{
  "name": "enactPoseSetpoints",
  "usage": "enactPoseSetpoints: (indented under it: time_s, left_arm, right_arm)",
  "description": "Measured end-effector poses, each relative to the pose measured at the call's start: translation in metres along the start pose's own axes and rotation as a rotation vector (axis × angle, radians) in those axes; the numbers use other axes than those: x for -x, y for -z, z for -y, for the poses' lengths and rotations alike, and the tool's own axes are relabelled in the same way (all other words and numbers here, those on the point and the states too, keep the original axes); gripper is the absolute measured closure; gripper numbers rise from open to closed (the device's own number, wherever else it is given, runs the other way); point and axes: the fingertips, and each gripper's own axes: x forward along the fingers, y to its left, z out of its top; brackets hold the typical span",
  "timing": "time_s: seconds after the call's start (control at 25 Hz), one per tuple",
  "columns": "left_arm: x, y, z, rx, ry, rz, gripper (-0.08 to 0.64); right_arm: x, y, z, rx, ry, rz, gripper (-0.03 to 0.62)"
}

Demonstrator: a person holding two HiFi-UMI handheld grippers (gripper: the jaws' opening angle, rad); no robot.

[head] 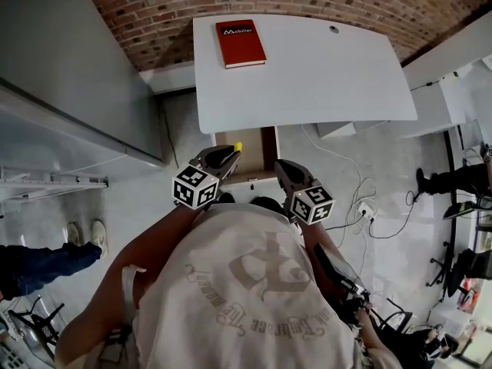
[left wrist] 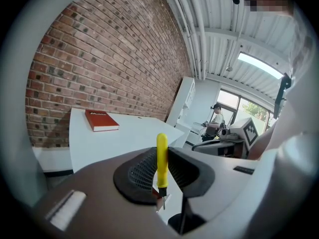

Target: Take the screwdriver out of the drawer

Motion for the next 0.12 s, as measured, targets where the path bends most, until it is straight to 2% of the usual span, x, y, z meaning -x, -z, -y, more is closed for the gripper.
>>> enactPoseSetpoints:
  time_s: [0.12]
  left_arm:
    - [-0.0013, 0.0010, 0.0041, -0.005, 0.008, -0.003, 0.494]
  right_arm:
    - [0.0036, 0.0009, 0.0001, 0.000, 0.003, -0.001, 0.586]
